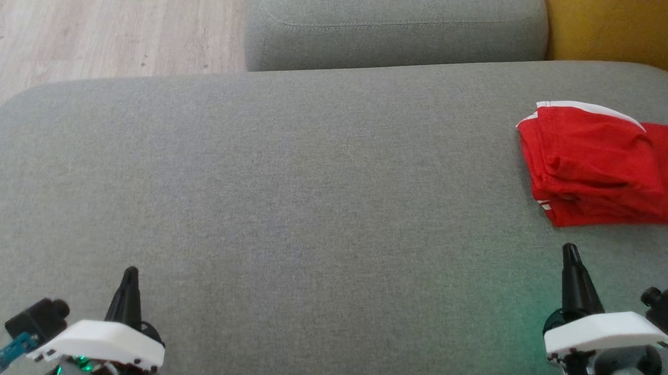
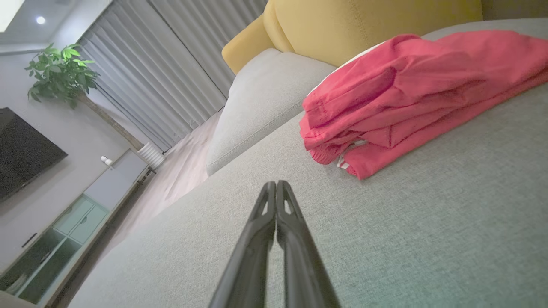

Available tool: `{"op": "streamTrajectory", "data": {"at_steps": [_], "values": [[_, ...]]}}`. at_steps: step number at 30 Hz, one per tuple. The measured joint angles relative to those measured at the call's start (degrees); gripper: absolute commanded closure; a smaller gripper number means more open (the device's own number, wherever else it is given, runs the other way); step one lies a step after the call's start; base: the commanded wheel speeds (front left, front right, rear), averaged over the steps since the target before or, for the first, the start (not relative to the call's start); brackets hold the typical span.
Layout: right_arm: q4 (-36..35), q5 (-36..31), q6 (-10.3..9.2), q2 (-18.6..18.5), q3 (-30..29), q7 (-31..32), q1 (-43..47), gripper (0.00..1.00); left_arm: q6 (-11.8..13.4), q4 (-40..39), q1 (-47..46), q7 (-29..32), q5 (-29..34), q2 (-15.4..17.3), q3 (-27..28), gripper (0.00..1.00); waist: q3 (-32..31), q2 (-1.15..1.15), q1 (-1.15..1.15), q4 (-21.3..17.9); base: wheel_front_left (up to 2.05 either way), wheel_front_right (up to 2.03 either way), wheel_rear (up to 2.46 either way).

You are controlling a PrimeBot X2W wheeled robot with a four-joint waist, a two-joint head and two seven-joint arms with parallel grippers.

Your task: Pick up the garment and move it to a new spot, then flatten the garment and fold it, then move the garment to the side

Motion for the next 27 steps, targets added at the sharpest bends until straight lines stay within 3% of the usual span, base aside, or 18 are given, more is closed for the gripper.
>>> {"op": "streamTrajectory", "data": {"at_steps": [27], "values": [[-2.1,16.33,0.0,1.82,-4.0,4.49,0.0,1.0,-1.19,-1.68,-1.15,4.52,-18.15,0.0,0.85,1.0,0.32,0.0,0.0,0.45,0.0,0.0,0.0]]}}
